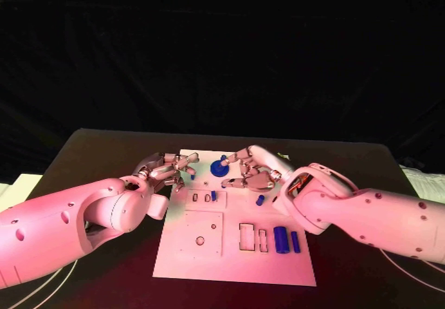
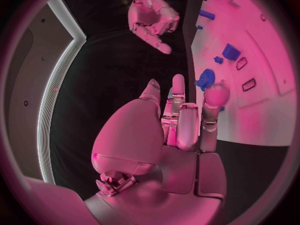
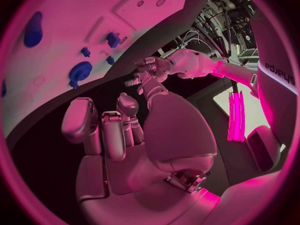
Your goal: Assemble the parts on the task board
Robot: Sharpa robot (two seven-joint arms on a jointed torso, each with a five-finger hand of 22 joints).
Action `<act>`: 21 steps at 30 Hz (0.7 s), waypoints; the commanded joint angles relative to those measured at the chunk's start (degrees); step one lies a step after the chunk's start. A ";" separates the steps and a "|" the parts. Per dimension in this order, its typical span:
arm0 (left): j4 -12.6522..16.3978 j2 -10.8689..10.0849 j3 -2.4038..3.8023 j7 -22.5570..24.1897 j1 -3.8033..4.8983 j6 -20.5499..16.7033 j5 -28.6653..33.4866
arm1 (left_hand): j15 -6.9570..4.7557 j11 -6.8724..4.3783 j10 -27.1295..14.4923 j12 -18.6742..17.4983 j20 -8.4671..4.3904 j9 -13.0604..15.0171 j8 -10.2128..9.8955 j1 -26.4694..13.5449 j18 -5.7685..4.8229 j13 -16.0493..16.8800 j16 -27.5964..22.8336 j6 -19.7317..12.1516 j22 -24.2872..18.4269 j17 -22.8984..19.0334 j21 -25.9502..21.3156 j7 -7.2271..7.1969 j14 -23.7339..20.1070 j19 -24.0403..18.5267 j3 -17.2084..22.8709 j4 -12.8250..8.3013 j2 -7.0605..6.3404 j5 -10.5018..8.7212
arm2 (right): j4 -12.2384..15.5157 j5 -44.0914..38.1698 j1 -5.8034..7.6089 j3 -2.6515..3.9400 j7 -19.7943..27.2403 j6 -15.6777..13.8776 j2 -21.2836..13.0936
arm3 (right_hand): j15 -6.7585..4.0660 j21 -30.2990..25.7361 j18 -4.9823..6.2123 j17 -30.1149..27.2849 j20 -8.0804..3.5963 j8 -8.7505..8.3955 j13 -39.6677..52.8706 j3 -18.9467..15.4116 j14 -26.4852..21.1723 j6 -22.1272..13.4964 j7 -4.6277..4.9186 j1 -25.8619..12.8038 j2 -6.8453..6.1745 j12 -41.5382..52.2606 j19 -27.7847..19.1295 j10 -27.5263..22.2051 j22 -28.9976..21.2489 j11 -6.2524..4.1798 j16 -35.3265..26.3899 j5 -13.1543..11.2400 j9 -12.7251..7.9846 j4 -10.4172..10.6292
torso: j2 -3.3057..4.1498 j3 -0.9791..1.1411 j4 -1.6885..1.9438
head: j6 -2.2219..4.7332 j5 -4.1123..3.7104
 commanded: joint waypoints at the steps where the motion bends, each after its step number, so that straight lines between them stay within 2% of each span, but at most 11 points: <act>1: -0.24 0.20 0.06 -13.22 0.94 6.00 -17.11 | -0.66 -1.10 -1.03 10.32 -0.85 1.37 2.55 -2.04 -1.71 8.34 9.05 0.87 11.04 13.88 8.47 -0.78 5.34 4.35 -0.64 2.15 0.93 -0.26 | 0.93 15.97 1.67 0.11 8.42 2.58 -2.79 | 0.35 -0.73 0.48 7.11 -0.13 0.47 -0.33 -0.16 4.17 0.12 -0.16 0.82 1.27 -0.35 -0.76 -0.46 -0.99 -0.16 -0.71 0.79 0.20 -0.17 | -0.83 0.32 -0.50 | -0.34 0.45; 2: -0.38 0.33 0.06 -15.31 1.43 6.98 -19.19 | -1.32 -1.95 -1.09 18.49 -0.93 2.41 4.24 -2.73 -2.23 16.09 10.39 1.30 13.56 15.57 10.43 -1.03 5.89 5.25 -1.14 2.82 0.95 -0.42 | 1.08 17.87 2.35 0.12 8.62 2.68 -3.84 | 0.30 -1.00 0.57 6.70 -0.16 0.55 -0.48 -0.01 4.07 0.21 -0.20 1.30 1.69 -0.50 -1.00 -0.56 -1.49 -0.21 -0.99 1.02 0.24 -0.34 | -0.94 0.34 -0.55 | -0.29 0.48; 3: -0.53 0.50 0.06 -17.58 1.98 8.27 -21.11 | -1.27 -1.79 -0.54 23.24 -1.19 2.95 5.09 -2.70 -2.56 21.46 11.33 1.72 15.77 16.82 11.83 -1.48 6.32 6.11 -0.80 2.78 1.87 -0.12 | 1.14 19.36 3.01 0.14 8.85 2.70 -4.84 | 0.25 -1.24 0.65 6.29 -0.20 0.64 -0.52 0.21 3.96 0.32 -0.23 1.89 2.13 -0.52 -1.19 -0.54 -1.92 -0.26 -1.28 1.14 0.30 -0.58 | -1.08 0.39 -0.61 | -0.31 0.51; 4: -0.67 0.69 0.06 -20.12 2.52 10.00 -22.97 | -1.34 -2.08 -0.88 27.39 -1.50 3.90 6.36 -3.40 -2.71 25.63 11.33 1.68 17.10 16.82 12.78 -1.83 6.32 6.55 -1.27 2.65 1.85 -0.20 | 1.16 20.57 3.61 0.15 9.04 2.64 -5.78 | 0.22 -1.44 0.71 6.06 -0.25 0.70 -0.52 0.32 3.91 0.39 -0.24 2.32 2.42 -0.47 -1.33 -0.48 -2.25 -0.30 -1.46 1.18 0.34 -0.80 | -1.21 0.45 -0.67 | -0.41 0.56; 6: -1.01 1.17 0.08 -24.93 3.56 13.68 -26.63 | -1.39 -1.97 -1.70 30.28 -1.47 4.89 7.55 -5.99 -2.96 28.67 11.33 1.14 18.35 16.82 13.61 -1.92 6.32 6.89 -2.21 3.02 2.97 -0.23 | 1.02 22.42 4.51 0.18 9.21 2.53 -7.34 | 0.20 -1.56 0.74 5.96 -0.27 0.73 -0.48 0.34 3.89 0.42 -0.25 2.51 2.54 -0.40 -1.42 -0.41 -2.46 -0.31 -1.54 1.21 0.36 -0.91 | -1.41 0.51 -0.71 | -0.60 0.65; 8: -1.83 2.15 0.09 -30.44 5.23 17.56 -31.70 | -1.62 -2.30 -1.92 33.31 -1.63 6.27 9.26 -8.08 -3.34 31.84 11.33 0.76 20.59 16.82 15.03 -2.26 6.32 7.78 -3.90 2.97 3.43 -0.24 | 0.47 24.28 5.43 0.20 8.66 2.47 -8.85 | 0.19 -1.58 0.74 5.99 -0.28 0.75 -0.40 0.34 3.90 0.44 -0.26 2.57 2.58 -0.30 -1.43 -0.33 -2.50 -0.32 -1.52 1.23 0.38 -0.94 | -1.64 0.60 -0.82 | -0.80 0.80; 10: -2.61 3.04 0.08 -33.96 6.29 19.73 -35.20 | -1.83 -2.38 -1.54 34.99 -1.72 7.05 10.21 -8.45 -3.68 33.77 11.33 0.71 22.25 16.82 16.02 -2.48 6.32 8.52 -4.66 3.05 3.51 -0.27 | -0.15 25.06 5.88 0.20 7.74 2.57 -9.62 | 0.18 -1.86 0.83 5.67 -0.30 0.78 -0.50 0.16 3.82 0.47 -0.26 2.43 2.54 -0.37 -1.65 -0.33 -3.03 -0.31 -1.75 1.52 0.40 -0.88 | -1.83 0.65 -0.93 | -1.02 1.01; 13: -3.98 4.69 0.08 -37.87 7.26 21.89 -39.14 | -1.97 -2.42 -2.69 33.93 -1.79 7.78 10.96 -8.10 -3.75 32.46 11.33 0.26 22.58 16.82 16.22 -2.58 6.32 8.64 -5.23 2.98 3.47 -0.25 | -0.95 25.37 6.25 0.19 6.49 2.77 -10.23 | 0.13 -2.39 0.96 5.14 -0.36 0.84 -0.69 -0.66 3.71 0.49 -0.31 1.85 2.38 -0.44 -1.94 -0.24 -3.85 -0.35 -2.19 2.89 0.48 -0.58 | -2.07 0.77 -1.00 | -1.03 1.16; 15: -5.00 5.90 0.07 -40.01 7.60 23.68 -41.26 | -2.01 -2.44 -3.02 33.83 -1.83 8.26 11.45 -8.09 -3.76 32.41 11.33 0.01 22.67 16.82 16.26 -2.61 6.32 8.66 -5.63 3.03 3.52 -0.26 | -1.31 25.37 6.37 0.19 5.86 2.98 -10.39 | 0.12 -2.46 0.97 5.05 -0.37 0.86 -0.68 -0.85 3.70 0.50 -0.33 1.73 2.34 -0.41 -1.95 -0.18 -3.94 -0.36 -2.26 3.05 0.50 -0.51 | -2.18 0.82 -1.04 | -1.19 1.16; 17: -5.94 7.19 0.07 -41.78 7.80 25.31 -43.44 | -2.05 -2.50 -2.95 34.33 -1.89 8.95 12.16 -8.43 -3.85 33.07 11.33 -0.22 23.17 16.82 16.54 -2.71 6.32 8.89 -6.27 3.10 3.66 -0.29 | -1.43 25.30 6.45 0.19 5.46 3.20 -10.58 | 0.11 -2.75 1.07 4.68 -0.39 0.87 -0.85 -1.02 3.61 0.50 -0.34 1.62 2.33 -0.56 -2.18 -0.26 -4.50 -0.37 -2.53 3.15 0.51 -0.43 | -2.22 0.78 -1.02 | -1.34 1.03; 21: -7.66 9.72 0.07 -44.67 8.00 28.30 -46.81 | -2.50 -3.05 -1.03 37.87 -2.22 11.55 14.99 -9.51 -4.21 37.29 11.33 0.00 24.98 16.82 17.57 -3.41 6.32 9.75 -8.05 3.09 4.10 -0.48 | -1.77 25.27 6.52 0.19 4.89 3.48 -10.88 | 0.09 -3.43 1.29 3.84 -0.41 0.86 -1.43 -1.36 3.41 0.44 -0.35 1.43 2.35 -1.18 -2.72 -0.63 -5.75 -0.38 -3.14 3.37 0.53 -0.30 | -2.24 0.76 -0.91 | -1.43 1.06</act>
